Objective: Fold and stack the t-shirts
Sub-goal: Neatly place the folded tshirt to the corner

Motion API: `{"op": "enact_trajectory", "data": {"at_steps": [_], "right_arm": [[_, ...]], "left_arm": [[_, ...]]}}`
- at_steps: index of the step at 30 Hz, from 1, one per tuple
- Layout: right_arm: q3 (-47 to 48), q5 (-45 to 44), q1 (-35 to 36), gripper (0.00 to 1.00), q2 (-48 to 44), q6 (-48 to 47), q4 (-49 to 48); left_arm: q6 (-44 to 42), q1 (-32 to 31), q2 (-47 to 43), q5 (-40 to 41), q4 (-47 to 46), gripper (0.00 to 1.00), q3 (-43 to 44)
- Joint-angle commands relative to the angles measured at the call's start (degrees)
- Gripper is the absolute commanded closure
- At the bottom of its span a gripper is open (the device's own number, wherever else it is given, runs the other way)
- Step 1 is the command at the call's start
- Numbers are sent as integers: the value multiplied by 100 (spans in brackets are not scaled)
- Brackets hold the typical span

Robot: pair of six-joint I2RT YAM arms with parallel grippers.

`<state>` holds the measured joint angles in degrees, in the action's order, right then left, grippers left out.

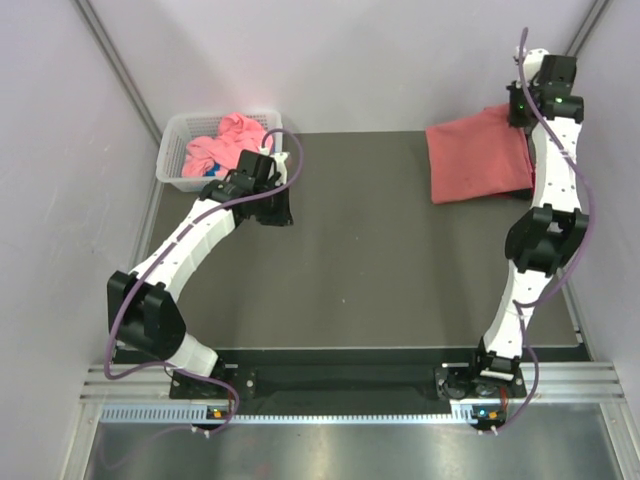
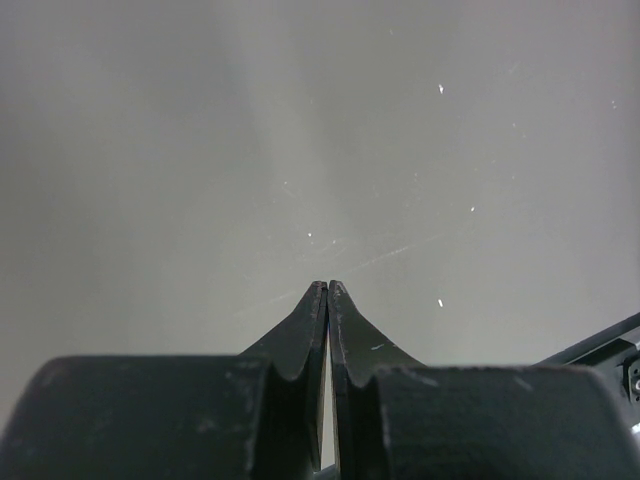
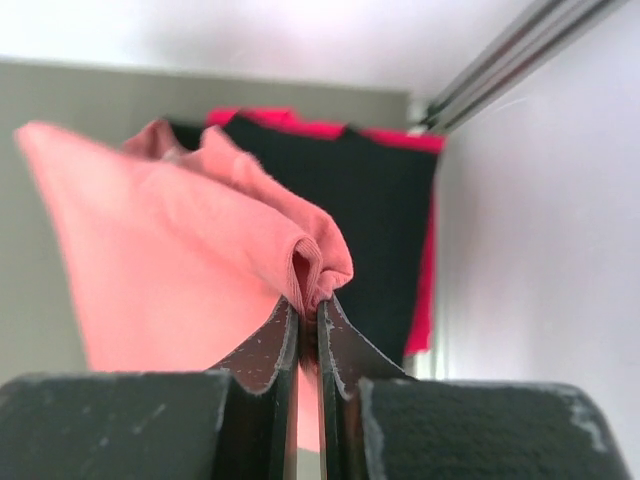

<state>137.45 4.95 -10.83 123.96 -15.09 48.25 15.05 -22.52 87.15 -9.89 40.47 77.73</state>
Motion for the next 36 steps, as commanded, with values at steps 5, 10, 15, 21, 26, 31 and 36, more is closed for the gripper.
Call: {"op": "enact_trajectory", "data": {"at_steps": [5, 10, 15, 21, 26, 31, 36], "right_arm": [[442, 498, -683, 100, 892, 497, -1781], [493, 552, -763, 100, 1664, 665, -2504], [537, 261, -921, 100, 2009, 1139, -3135], [441, 95, -1009, 98, 2097, 1342, -3524], [362, 207, -1026, 98, 2044, 1360, -3603], [20, 462, -1000, 52, 1817, 1465, -3743], [-613, 428, -807, 41, 1106, 1447, -3612]], "left_arm": [[-28, 46, -173, -153, -294, 94, -39], [-19, 46, -67, -145, -303, 94, -74], [-2, 55, -14, -118, -338, 94, -83], [7, 55, 38, -136, -347, 94, -92], [7, 73, 47, -144, -347, 94, -92], [16, 99, 30, -180, -373, 94, -109], [42, 134, -23, -259, -443, 94, -144]]}}
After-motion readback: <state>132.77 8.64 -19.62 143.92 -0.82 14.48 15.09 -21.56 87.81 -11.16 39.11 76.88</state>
